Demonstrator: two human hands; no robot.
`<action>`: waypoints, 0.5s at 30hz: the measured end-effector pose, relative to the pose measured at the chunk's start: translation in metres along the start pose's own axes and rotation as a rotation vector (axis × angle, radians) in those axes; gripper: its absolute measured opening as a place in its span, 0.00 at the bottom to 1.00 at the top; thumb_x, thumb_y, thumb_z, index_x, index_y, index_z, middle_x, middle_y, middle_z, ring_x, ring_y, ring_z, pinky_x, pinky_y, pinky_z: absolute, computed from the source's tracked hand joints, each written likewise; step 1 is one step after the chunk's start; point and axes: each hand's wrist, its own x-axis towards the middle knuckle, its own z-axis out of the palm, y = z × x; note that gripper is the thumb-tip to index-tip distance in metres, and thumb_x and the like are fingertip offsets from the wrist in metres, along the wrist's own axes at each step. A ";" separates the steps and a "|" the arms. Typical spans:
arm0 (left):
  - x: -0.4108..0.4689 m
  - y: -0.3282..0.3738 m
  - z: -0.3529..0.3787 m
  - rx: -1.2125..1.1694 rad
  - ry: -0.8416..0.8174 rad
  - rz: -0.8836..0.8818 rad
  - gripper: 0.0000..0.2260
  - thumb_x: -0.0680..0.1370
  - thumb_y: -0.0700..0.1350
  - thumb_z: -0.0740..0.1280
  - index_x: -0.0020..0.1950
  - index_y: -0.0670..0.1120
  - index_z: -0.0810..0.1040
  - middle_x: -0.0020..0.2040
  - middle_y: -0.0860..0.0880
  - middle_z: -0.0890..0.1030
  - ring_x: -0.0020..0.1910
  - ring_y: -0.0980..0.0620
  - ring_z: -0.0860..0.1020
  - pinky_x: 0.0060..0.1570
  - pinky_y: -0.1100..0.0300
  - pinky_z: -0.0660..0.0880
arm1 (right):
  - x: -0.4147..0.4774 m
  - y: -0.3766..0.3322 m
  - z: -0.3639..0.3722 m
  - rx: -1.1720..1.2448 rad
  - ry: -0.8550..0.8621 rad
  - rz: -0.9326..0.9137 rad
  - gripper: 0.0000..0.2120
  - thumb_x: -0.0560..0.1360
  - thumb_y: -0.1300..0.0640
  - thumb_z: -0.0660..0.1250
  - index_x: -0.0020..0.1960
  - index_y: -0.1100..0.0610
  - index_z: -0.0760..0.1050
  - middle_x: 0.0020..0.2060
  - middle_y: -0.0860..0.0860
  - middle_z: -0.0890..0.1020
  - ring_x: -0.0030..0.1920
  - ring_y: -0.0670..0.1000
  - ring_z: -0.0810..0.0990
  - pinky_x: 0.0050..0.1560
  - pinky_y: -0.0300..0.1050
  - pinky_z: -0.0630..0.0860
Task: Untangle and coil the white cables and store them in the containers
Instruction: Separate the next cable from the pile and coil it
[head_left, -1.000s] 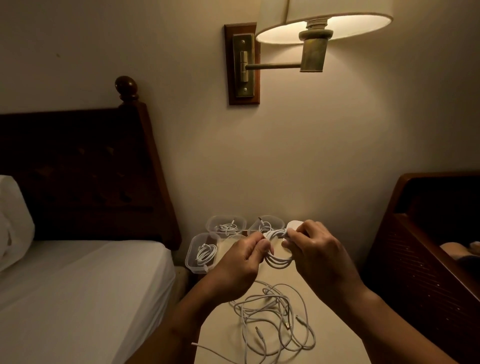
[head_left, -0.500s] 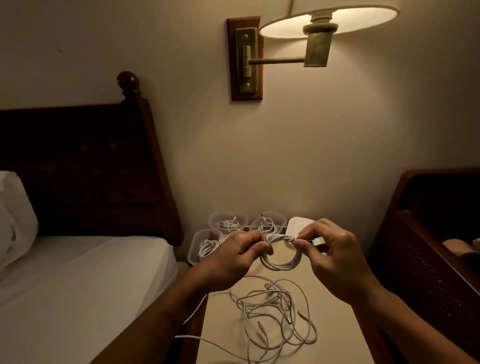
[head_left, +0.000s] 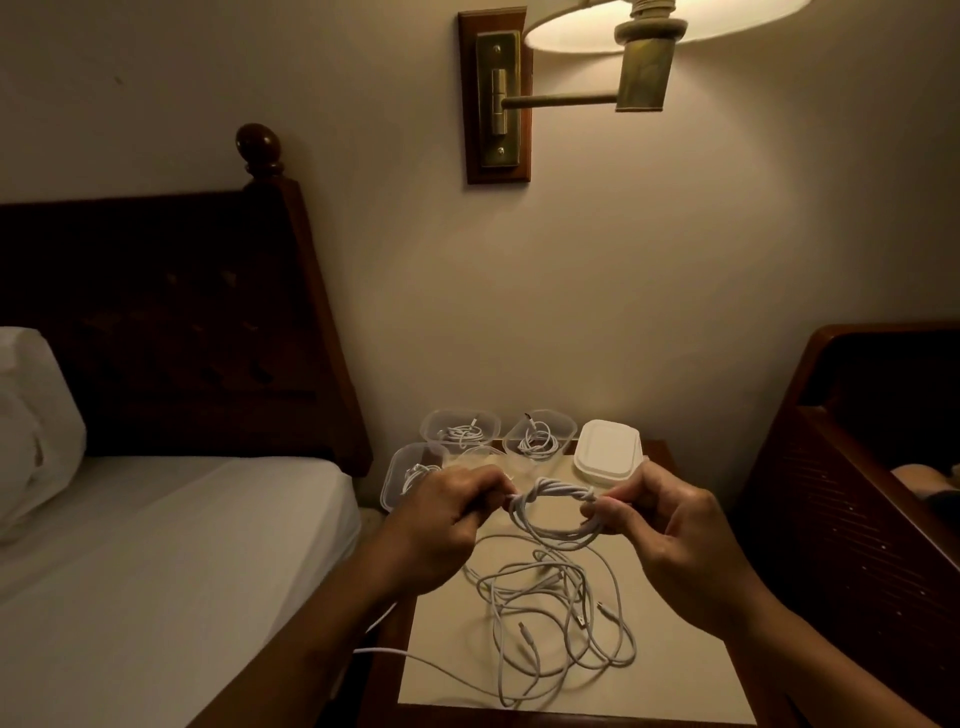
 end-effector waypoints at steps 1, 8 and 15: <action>0.001 -0.001 -0.002 0.055 0.012 0.006 0.07 0.82 0.47 0.61 0.52 0.56 0.78 0.39 0.66 0.75 0.40 0.59 0.73 0.39 0.59 0.67 | -0.001 0.001 -0.002 0.002 0.002 -0.001 0.09 0.74 0.51 0.69 0.48 0.57 0.79 0.44 0.48 0.87 0.48 0.52 0.87 0.50 0.54 0.84; 0.014 0.011 0.012 0.036 0.064 -0.007 0.07 0.83 0.48 0.60 0.50 0.54 0.77 0.38 0.63 0.75 0.39 0.59 0.71 0.41 0.57 0.65 | 0.005 -0.001 0.008 0.176 0.137 0.056 0.05 0.80 0.59 0.65 0.48 0.61 0.76 0.43 0.53 0.86 0.47 0.55 0.87 0.52 0.55 0.82; 0.003 0.002 0.013 0.217 0.051 -0.034 0.10 0.84 0.45 0.62 0.56 0.59 0.79 0.42 0.66 0.68 0.50 0.68 0.65 0.45 0.64 0.59 | 0.007 0.011 0.001 0.145 0.099 0.149 0.06 0.80 0.62 0.66 0.56 0.55 0.76 0.42 0.54 0.86 0.45 0.54 0.86 0.51 0.52 0.83</action>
